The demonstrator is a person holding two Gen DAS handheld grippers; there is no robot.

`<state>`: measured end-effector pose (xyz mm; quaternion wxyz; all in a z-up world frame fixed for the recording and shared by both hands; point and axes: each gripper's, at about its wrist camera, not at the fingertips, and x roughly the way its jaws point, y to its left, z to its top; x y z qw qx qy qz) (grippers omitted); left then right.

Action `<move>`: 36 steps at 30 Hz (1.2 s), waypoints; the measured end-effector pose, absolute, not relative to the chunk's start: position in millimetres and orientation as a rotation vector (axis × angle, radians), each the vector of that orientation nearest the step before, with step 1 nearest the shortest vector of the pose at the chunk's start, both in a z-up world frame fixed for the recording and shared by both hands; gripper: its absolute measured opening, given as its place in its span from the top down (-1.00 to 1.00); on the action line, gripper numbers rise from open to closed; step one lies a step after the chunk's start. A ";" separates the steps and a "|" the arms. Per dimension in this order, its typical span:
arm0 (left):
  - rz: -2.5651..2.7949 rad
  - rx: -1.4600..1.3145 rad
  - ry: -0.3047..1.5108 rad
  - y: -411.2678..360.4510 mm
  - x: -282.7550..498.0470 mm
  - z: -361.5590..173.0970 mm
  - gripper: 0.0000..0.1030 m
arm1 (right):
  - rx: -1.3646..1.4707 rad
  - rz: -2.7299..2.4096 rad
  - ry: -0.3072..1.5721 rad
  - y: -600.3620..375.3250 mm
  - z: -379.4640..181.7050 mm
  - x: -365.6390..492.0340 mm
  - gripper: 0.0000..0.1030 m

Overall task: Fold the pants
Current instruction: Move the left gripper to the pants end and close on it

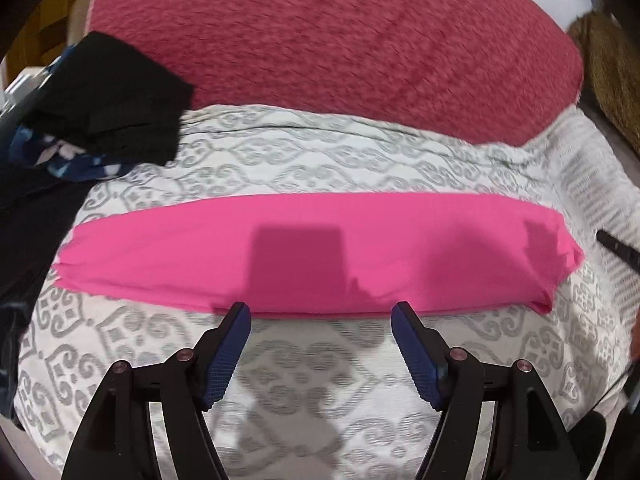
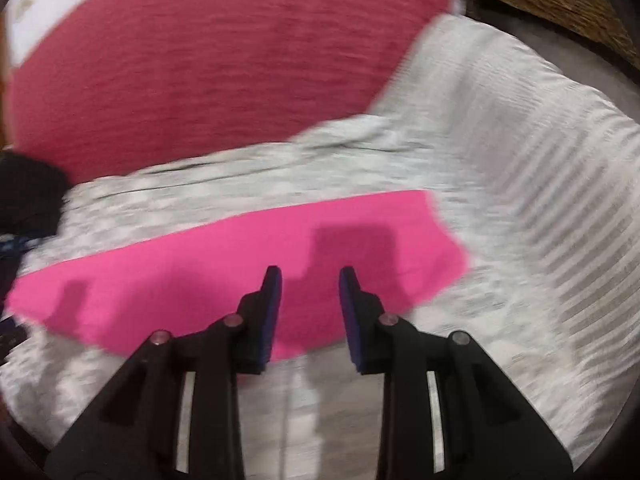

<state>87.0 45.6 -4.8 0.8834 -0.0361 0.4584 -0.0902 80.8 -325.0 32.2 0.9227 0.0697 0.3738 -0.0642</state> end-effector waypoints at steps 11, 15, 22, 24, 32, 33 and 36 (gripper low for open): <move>-0.075 -0.217 0.927 143.0 72.4 -21.4 -0.50 | -0.055 0.171 0.791 -132.1 17.0 87.9 0.39; -0.047 -0.274 0.927 174.4 68.9 -32.1 -0.50 | -0.097 0.235 0.834 -94.0 5.3 95.9 0.38; 0.031 -0.442 0.906 236.6 71.1 -49.8 -0.50 | -0.150 0.315 0.930 -42.5 -19.2 103.0 0.38; 0.038 -0.539 0.904 258.8 74.5 -57.1 -0.50 | -0.165 0.322 0.941 -31.6 -23.7 103.5 0.35; 0.076 -0.673 0.923 305.5 109.0 -76.5 -0.49 | -0.204 0.368 0.993 2.7 -37.5 112.1 0.27; 0.076 -0.677 0.927 307.6 114.2 -76.7 -0.49 | -0.210 0.371 0.998 6.3 -38.1 113.3 0.27; 0.060 -0.748 0.929 320.2 130.6 -84.4 -0.45 | -0.215 0.393 0.999 16.8 -38.3 116.0 0.26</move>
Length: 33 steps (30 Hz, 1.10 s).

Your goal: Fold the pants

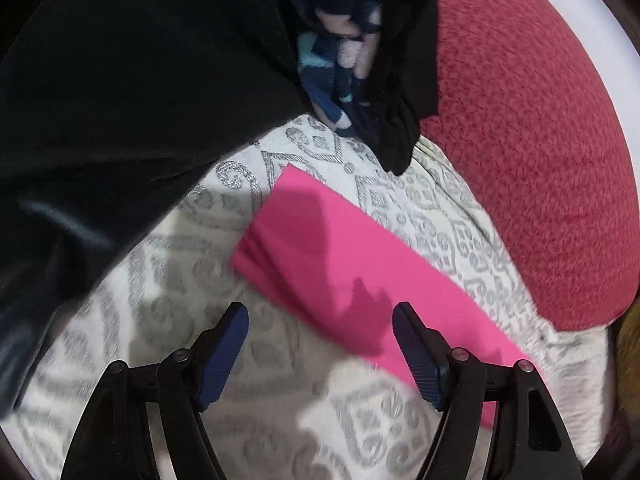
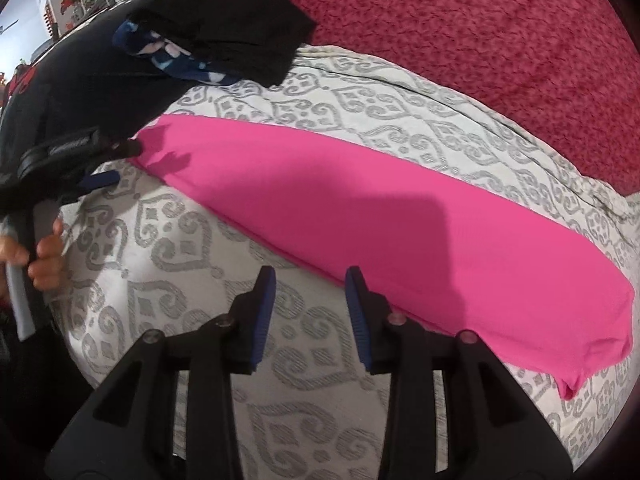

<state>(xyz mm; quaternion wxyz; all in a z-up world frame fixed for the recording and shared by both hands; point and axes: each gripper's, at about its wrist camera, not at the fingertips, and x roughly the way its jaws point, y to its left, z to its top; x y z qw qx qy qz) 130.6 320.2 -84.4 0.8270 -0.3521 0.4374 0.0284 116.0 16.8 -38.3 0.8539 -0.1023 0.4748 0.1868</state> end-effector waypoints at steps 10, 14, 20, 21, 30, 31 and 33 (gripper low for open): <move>-0.008 -0.828 0.912 331.2 139.4 -106.6 0.84 | -0.201 0.402 1.042 31.9 -52.1 130.2 0.13; 0.009 -0.721 0.906 321.1 140.0 -98.8 0.84 | -0.197 0.398 1.057 38.2 -58.2 134.5 0.13; 0.011 -0.711 0.887 323.0 136.6 -94.1 0.85 | -0.189 0.404 1.076 39.1 -65.6 138.7 0.13; 0.008 -0.711 0.877 322.4 137.7 -92.7 0.85 | -0.192 0.393 1.081 37.3 -68.1 140.7 0.13; -0.032 -0.533 0.782 274.0 141.9 -41.6 0.86 | -0.065 0.309 1.104 -17.8 -71.5 146.7 0.13; -0.052 -0.507 0.782 262.1 144.1 -35.4 0.86 | -0.053 0.304 1.101 -24.2 -70.6 146.7 0.13; -0.097 -0.468 0.785 237.6 149.1 -26.0 0.86 | -0.019 0.287 1.094 -39.6 -68.8 146.5 0.13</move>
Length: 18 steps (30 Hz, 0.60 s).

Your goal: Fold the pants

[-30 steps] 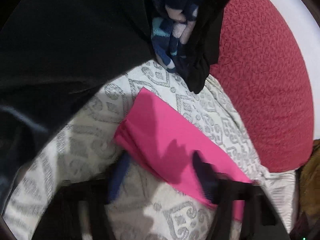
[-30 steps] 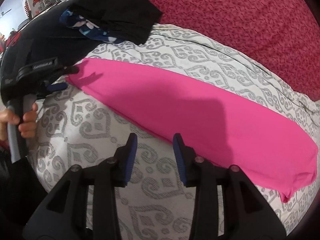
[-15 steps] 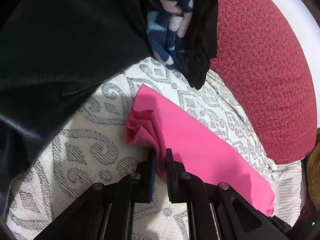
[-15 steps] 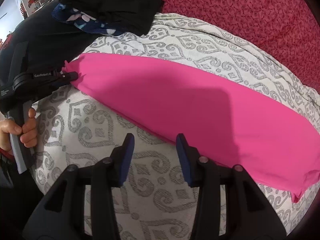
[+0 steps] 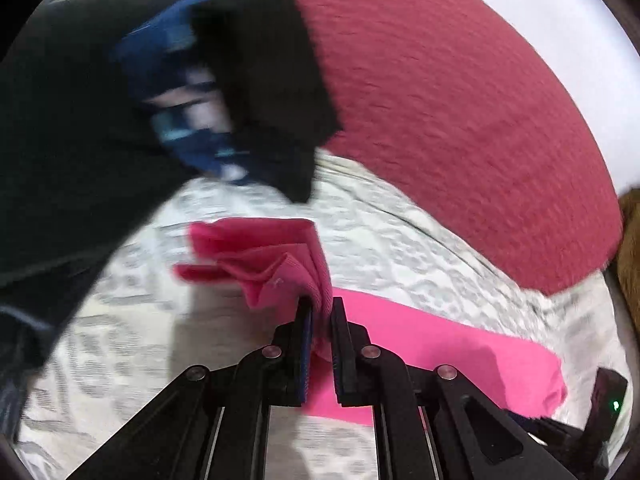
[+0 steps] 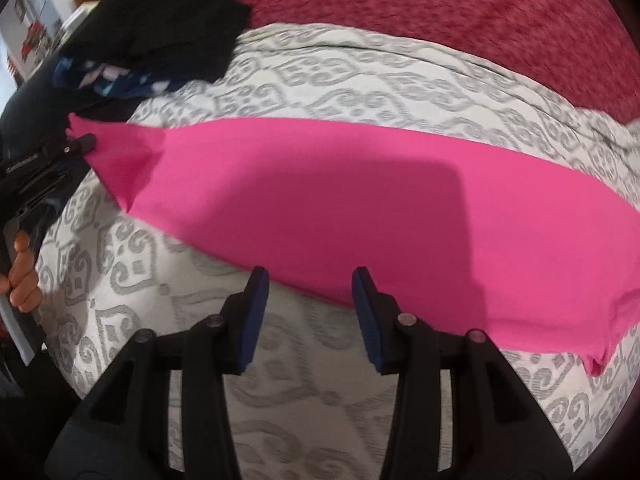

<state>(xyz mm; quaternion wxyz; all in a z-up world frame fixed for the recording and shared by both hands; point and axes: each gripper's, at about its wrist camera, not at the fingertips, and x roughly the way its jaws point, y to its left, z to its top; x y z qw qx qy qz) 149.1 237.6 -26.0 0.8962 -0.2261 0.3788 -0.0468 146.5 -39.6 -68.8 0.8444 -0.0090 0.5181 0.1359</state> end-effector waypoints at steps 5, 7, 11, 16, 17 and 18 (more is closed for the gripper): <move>-0.199 -0.359 0.820 167.1 161.4 -23.6 0.86 | 0.077 0.243 1.084 -83.7 -68.5 143.9 0.13; -0.244 -0.336 0.845 141.8 164.4 -31.6 0.86 | 0.118 0.230 1.089 -99.7 -70.1 143.2 0.13; -0.319 -0.263 0.897 96.3 167.3 -50.8 0.85 | 0.207 0.218 1.108 -127.3 -72.8 144.3 0.13; -0.355 -0.138 0.934 69.4 167.1 -63.9 0.85 | 0.291 0.259 1.126 -137.9 -74.0 150.6 0.13; -0.365 -0.116 0.935 68.9 166.0 -64.8 0.85 | 0.319 0.275 1.133 -137.7 -74.7 153.5 0.13; -0.375 -0.096 0.933 68.3 164.5 -65.0 0.85 | 0.348 0.296 1.142 -136.3 -75.4 157.3 0.13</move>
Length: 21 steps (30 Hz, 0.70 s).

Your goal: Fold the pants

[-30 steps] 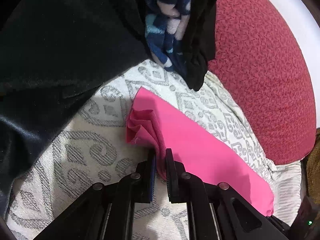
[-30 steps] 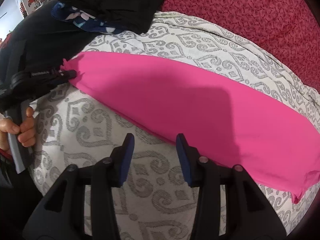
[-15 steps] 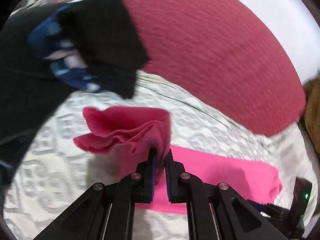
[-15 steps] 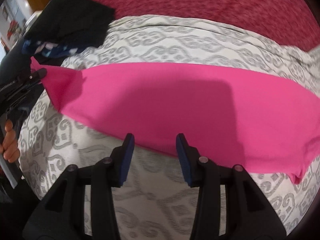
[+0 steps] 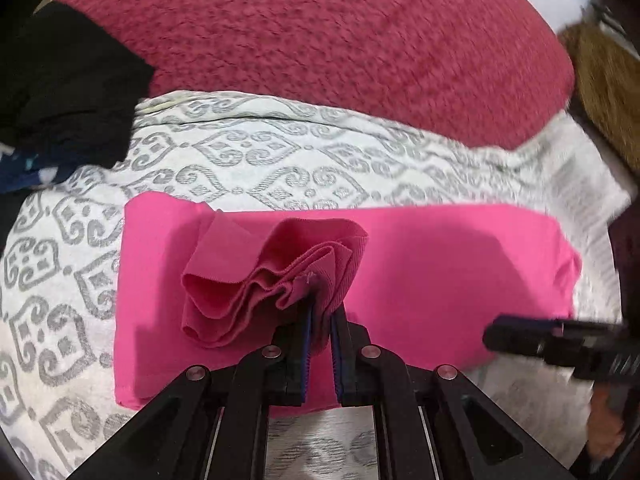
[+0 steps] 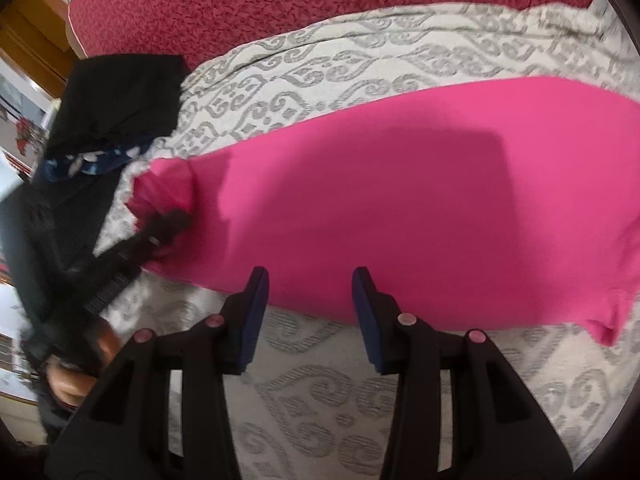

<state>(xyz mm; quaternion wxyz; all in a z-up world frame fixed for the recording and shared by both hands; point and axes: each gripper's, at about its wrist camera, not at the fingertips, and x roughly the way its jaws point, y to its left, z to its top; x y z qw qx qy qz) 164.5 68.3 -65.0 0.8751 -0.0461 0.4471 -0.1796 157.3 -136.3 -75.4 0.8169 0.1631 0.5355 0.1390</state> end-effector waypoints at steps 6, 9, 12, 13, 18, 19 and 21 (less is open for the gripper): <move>-0.434 0.085 0.870 57.1 147.7 -64.8 0.77 | 0.252 0.398 1.134 -105.8 -58.3 172.4 0.12; -0.446 0.152 0.859 44.2 142.2 -65.3 0.59 | 0.195 0.416 1.138 -94.0 -53.6 178.1 0.12; -0.474 0.176 0.854 38.3 139.0 -64.7 0.26 | 0.170 0.386 1.154 -94.7 -56.3 183.9 0.12; -0.476 0.178 0.848 38.3 137.4 -63.6 0.01 | 0.161 0.378 1.160 -95.2 -58.1 185.3 0.12; -0.552 0.124 0.826 52.3 128.9 -48.0 -0.11 | 0.088 0.392 1.182 -91.7 -64.0 182.6 0.12; -0.550 0.118 0.818 57.4 127.7 -44.5 -0.16 | 0.088 0.405 1.186 -89.8 -64.7 181.8 0.12; -0.517 0.102 0.795 73.7 126.3 -35.5 -0.26 | 0.092 0.414 1.200 -84.6 -68.2 183.3 0.11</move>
